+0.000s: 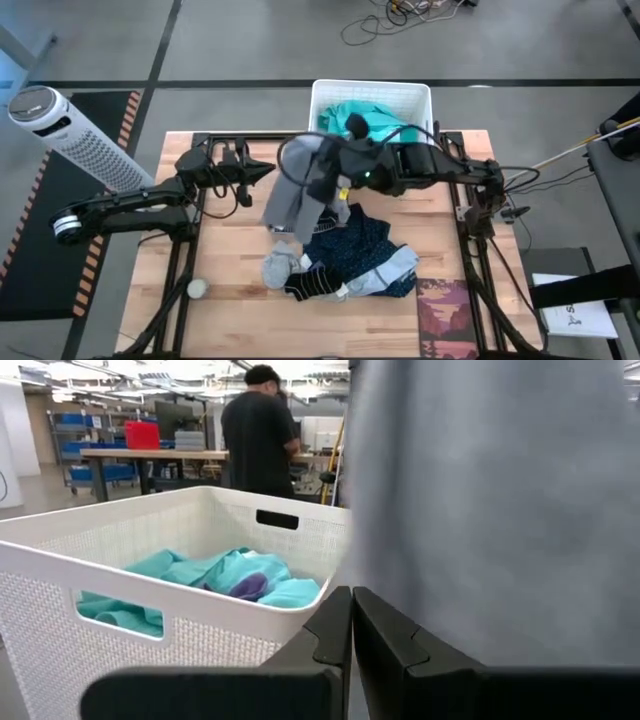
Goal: Sort clothes
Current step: Put the gray shirt into the white laundry bin
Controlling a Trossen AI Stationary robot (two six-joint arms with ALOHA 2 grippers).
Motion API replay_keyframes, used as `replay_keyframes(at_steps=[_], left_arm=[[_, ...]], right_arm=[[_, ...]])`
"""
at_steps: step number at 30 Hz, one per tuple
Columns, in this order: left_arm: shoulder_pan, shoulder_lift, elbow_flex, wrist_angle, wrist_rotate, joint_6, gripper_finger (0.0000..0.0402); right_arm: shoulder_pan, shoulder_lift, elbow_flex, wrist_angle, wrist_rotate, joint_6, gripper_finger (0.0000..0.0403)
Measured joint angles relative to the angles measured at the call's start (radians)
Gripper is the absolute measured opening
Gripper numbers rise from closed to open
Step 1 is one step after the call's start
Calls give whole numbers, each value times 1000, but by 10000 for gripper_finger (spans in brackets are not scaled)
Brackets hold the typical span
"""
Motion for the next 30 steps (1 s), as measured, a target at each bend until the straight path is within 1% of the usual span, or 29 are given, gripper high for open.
replay_keyframes(at_steps=[5,10,16,19,24,30], left_arm=[[0,0,0,0,0,0,0],[0,0,0,1,0,-4,0],[0,1,0,2,0,-5,0],[0,8,0,2,0,-2,0],[0,13,0,3,0,-1,0],[0,13,0,4,0,0,0]], right_arm=[[-31,-11,0,137,107,-113,8],[-75,-24,0,321,146,-286,8],[-129,-37,0,500,241,-506,7],[-167,-46,0,519,263,-565,7],[-231,-66,0,535,332,-669,7],[-316,-92,0,529,354,-683,7]])
